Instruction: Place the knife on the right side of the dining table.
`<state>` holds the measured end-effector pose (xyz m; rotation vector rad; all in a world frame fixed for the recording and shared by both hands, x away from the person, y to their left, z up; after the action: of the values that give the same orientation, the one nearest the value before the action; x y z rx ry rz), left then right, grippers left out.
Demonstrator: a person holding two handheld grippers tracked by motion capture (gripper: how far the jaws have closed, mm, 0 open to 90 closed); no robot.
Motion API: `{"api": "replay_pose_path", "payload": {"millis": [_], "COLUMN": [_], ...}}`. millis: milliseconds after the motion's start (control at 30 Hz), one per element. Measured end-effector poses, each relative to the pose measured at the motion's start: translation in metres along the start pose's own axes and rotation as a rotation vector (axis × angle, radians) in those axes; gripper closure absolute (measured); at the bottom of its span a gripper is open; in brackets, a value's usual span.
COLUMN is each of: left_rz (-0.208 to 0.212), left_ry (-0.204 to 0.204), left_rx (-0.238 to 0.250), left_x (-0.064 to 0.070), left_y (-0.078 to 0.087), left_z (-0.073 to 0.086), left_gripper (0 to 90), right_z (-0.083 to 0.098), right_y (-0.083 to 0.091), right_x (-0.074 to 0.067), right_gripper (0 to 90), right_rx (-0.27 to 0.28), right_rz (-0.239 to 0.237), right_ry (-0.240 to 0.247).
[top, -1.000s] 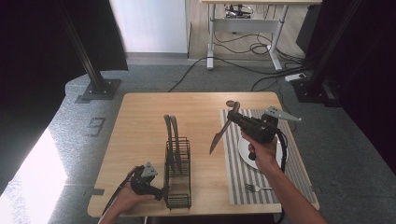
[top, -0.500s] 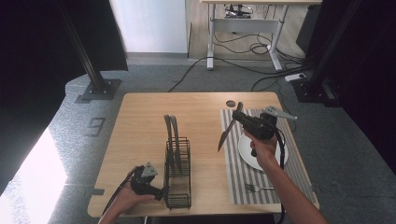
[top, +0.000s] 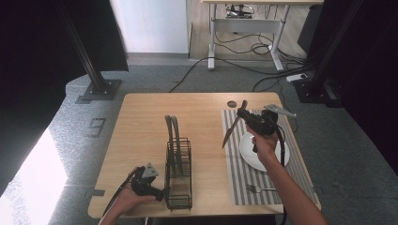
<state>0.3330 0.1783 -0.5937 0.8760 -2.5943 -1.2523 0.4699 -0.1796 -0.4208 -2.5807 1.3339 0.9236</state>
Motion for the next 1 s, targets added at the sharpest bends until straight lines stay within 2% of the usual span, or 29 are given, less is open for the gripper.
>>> {"api": "replay_pose_path", "payload": {"millis": [200, 400, 1000], "left_rz": [-0.001, -0.001, 0.0], "left_ry": [-0.001, -0.001, -0.002], "left_rx": [0.0, 0.0, -0.001], "left_x": [0.0, 0.0, -0.002], "left_y": [0.0, 0.0, 0.001], "left_z": [0.0, 0.0, 0.001], "left_gripper": [0.0, 0.0, 0.0], "right_z": [-0.001, -0.006, -0.025], "right_y": [-0.008, -0.015, -0.025], "right_x": [0.01, 0.021, 0.045], "right_gripper": [82.9, 82.9, 82.9], "right_rx": [0.004, 0.013, 0.064], "right_rz": [0.034, 0.05, 0.106], "right_ry": [0.014, -0.011, -0.031]}}
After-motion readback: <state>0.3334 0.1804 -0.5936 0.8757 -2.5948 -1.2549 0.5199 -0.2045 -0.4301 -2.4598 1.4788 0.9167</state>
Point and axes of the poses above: each handheld gripper's, and its own axes: y roughly backward along the jaws, z roughly out of its underside, x roughly to its right, the point moved 6 cm from there along -y, roughly forward along the jaws, and after that the axes turned 12 degrees about -y, right-handed, at the moved point
